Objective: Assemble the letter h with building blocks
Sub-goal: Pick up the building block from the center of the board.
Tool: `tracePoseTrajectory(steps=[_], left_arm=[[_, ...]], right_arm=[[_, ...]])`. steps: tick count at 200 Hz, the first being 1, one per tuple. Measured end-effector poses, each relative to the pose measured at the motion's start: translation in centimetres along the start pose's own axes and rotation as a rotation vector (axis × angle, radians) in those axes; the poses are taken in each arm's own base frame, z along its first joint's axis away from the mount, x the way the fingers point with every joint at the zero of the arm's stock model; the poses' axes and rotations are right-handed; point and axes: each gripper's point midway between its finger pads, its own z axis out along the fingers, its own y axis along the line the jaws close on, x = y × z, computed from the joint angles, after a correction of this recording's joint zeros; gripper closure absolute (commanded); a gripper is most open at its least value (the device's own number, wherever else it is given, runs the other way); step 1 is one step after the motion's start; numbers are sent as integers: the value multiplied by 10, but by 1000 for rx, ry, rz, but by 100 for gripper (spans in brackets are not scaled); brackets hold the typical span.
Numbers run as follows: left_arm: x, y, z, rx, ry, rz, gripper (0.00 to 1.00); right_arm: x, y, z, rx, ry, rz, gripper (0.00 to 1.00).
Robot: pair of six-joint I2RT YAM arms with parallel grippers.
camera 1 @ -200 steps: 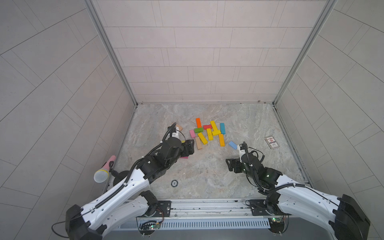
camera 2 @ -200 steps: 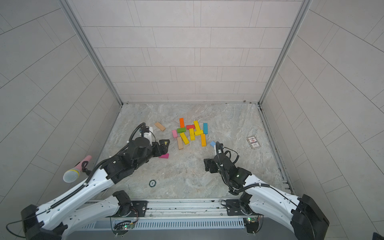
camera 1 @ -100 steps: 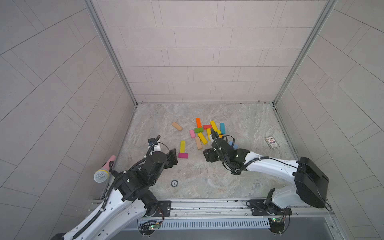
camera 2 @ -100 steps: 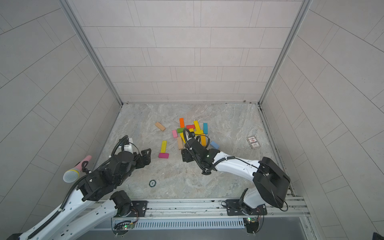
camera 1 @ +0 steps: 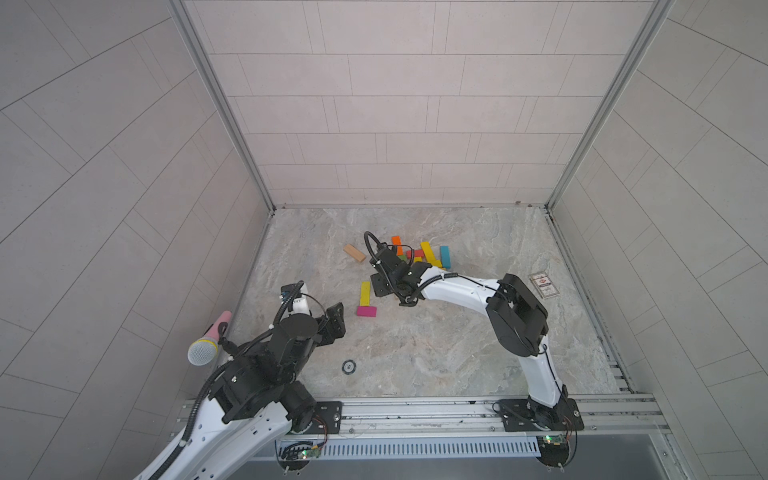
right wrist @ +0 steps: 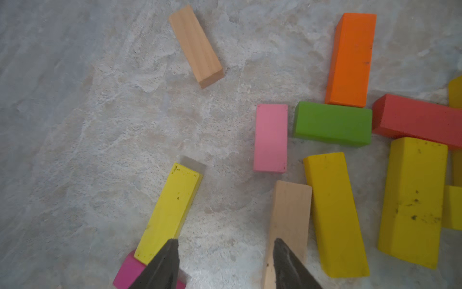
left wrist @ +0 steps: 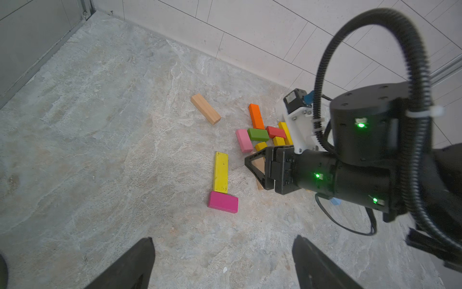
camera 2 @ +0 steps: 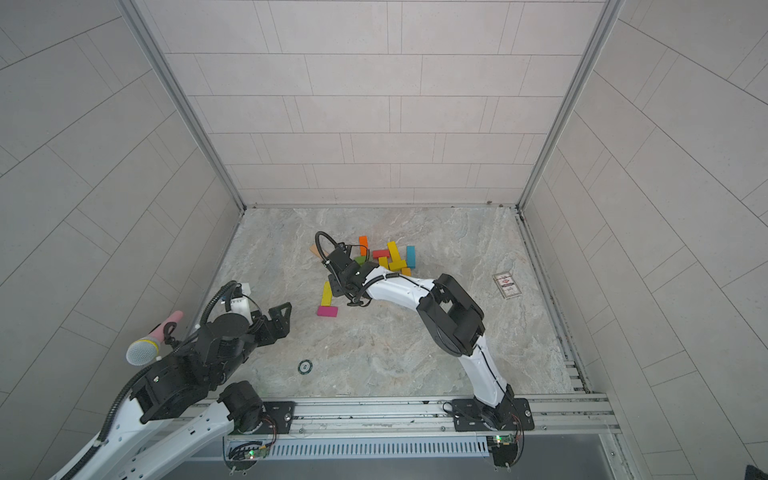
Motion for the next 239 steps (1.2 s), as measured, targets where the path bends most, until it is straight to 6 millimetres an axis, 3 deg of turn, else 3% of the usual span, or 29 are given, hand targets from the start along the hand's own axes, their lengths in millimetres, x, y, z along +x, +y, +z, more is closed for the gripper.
tracePoseTrajectory(steps=[70, 132, 155, 200, 239], left_arm=[[2, 1, 0, -2, 9, 26, 6], [1, 1, -1, 0, 5, 32, 5], [1, 1, -1, 0, 5, 32, 5], [1, 1, -1, -2, 3, 31, 5], [0, 2, -1, -4, 0, 30, 5]], right_arm=[[-34, -38, 42, 65, 16, 39, 44], [-33, -33, 64, 36, 56, 7, 44], [-26, -33, 74, 42, 77, -6, 51], [-31, -35, 77, 38, 70, -34, 76], [-29, -41, 73, 5, 56, -119, 82]])
